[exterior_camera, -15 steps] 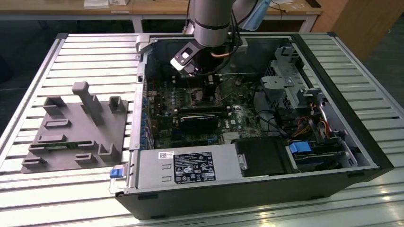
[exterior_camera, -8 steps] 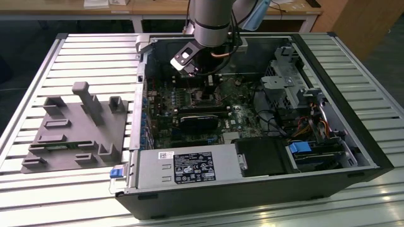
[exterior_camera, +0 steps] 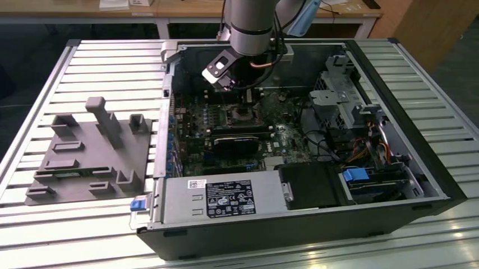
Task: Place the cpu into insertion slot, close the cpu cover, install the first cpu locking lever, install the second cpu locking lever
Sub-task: 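Place the cpu into insertion slot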
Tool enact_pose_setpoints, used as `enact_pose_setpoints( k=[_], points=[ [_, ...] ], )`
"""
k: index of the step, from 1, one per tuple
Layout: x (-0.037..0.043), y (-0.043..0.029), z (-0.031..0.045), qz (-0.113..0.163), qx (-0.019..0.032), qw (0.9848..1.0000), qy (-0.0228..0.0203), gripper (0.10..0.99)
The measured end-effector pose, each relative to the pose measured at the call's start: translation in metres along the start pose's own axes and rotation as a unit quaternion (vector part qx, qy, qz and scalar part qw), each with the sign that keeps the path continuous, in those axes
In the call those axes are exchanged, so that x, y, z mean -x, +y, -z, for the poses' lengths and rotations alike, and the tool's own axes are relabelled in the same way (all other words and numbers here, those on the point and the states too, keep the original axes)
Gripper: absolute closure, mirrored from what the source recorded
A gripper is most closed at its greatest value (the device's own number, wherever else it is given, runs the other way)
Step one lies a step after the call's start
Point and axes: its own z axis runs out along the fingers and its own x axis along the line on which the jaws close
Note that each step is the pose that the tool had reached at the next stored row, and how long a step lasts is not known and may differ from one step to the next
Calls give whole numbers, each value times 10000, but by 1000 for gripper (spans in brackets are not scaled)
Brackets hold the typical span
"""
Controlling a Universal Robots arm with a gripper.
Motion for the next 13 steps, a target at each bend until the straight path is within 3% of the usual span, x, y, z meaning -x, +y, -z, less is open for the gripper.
enact_pose_setpoints(
  k=[7, 8, 12, 13],
  points=[
    [0, -1, 1, 0, 1, 10000, 3, 984],
    [0, -3, 1, -1, 18, 10000, 3, 984],
    [0, -11, 1, -5, 190, 9998, 3, 984],
    [0, -11, 0, -6, 210, 9998, 4, 984]
  ],
)
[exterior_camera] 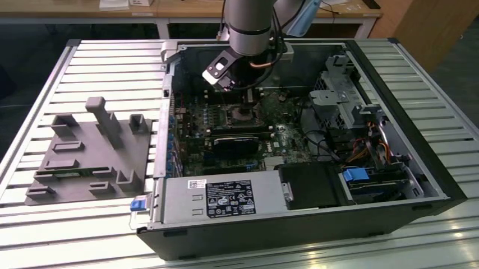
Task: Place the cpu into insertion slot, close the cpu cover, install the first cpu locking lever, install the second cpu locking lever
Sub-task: 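Place the cpu into insertion slot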
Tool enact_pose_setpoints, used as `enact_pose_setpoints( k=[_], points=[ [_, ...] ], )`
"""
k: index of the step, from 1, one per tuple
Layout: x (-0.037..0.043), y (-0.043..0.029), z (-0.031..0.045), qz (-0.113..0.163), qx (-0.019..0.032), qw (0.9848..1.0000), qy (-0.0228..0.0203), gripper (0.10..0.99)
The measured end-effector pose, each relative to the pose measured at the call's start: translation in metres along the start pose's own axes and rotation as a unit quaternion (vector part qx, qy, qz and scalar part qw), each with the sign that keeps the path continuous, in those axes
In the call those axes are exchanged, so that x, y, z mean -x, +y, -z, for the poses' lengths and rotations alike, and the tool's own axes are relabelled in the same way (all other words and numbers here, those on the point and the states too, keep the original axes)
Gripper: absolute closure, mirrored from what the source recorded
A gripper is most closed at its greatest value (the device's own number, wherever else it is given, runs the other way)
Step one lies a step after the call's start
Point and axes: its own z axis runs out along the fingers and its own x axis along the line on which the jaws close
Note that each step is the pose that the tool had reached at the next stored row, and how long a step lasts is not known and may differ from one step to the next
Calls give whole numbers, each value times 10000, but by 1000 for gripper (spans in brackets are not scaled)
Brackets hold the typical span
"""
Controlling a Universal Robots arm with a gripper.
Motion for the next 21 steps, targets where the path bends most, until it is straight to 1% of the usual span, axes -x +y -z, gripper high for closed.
enact_pose_setpoints(
  k=[3, 9, 12, 14, 15, 18, 20, 21],
  points=[
    [1, 0, 26, 0, 18, 10000, -1, 984],
    [4, 4, 144, -1, 41, 10000, 4, 984],
    [5, 5, 195, -3, 69, 10000, 15, 984],
    [6, 3, 218, -4, 102, 9999, 28, 984],
    [6, -3, 224, -5, 127, 9999, 36, 984],
    [6, -40, 228, -7, 228, 9997, 48, 984],
    [6, -72, 229, -8, 283, 9996, 50, 984],
    [6, -83, 229, -9, 302, 9995, 53, 984]
  ],
)
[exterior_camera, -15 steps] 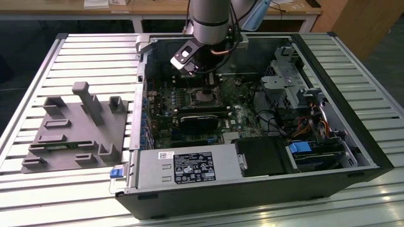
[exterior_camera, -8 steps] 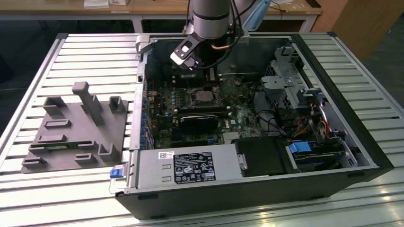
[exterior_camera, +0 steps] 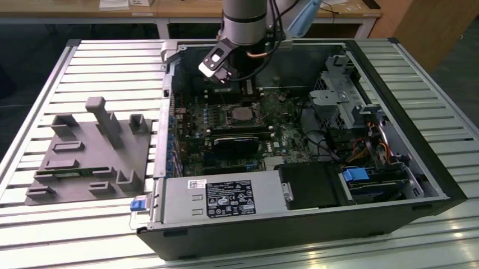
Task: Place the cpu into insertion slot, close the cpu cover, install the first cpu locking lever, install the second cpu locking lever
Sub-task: 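Place the cpu into insertion slot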
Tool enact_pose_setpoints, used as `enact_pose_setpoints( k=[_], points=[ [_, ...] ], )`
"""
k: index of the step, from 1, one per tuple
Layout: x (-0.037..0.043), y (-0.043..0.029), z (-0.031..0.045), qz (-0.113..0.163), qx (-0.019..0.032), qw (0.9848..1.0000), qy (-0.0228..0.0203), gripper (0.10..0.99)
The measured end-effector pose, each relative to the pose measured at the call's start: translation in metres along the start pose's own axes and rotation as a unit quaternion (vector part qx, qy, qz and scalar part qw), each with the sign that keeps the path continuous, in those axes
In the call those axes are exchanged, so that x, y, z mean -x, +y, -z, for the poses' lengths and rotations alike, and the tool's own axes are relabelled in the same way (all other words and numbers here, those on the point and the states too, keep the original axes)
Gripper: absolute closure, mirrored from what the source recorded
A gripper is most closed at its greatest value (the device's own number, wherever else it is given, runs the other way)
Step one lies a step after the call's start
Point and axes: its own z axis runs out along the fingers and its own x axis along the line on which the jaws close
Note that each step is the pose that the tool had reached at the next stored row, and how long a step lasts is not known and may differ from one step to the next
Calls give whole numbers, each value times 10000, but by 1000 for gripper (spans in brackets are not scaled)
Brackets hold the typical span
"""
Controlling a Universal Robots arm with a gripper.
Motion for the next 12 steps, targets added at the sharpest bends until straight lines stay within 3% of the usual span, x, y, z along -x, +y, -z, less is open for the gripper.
enact_pose_setpoints(
  k=[6, 12],
  points=[
    [1, -17, 40, -2, 72, 10000, 7, 984],
    [2, -9, 133, -2, 101, 9999, 7, 984]
  ],
)
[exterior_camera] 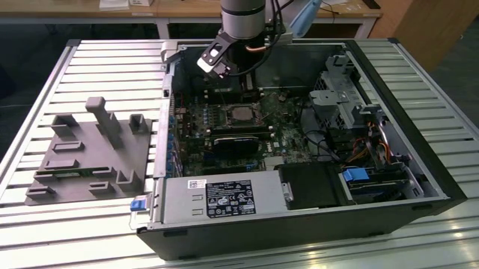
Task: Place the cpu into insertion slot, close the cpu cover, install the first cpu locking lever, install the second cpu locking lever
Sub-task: 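Place the cpu into insertion slot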
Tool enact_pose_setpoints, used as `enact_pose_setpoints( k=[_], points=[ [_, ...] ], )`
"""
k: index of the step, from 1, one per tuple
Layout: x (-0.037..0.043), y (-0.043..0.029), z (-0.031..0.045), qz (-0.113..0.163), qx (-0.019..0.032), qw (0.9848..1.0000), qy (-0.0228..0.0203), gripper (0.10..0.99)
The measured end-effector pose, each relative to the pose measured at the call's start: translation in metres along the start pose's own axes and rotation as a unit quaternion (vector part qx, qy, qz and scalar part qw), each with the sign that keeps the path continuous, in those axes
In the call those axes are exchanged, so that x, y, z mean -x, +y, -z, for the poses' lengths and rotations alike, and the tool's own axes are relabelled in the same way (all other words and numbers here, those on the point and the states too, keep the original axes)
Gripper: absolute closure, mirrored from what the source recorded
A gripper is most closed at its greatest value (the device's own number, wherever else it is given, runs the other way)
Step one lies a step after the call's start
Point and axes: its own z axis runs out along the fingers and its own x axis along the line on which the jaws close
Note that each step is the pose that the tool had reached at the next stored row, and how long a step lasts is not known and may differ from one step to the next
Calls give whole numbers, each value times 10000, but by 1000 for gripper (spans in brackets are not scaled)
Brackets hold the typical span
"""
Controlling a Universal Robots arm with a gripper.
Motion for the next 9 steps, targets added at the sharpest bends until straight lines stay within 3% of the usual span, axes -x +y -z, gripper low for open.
enact_pose_setpoints(
  k=[9],
  points=[
    [0, 3, 31, 0, -2, 10000, 3, 984]
  ],
)
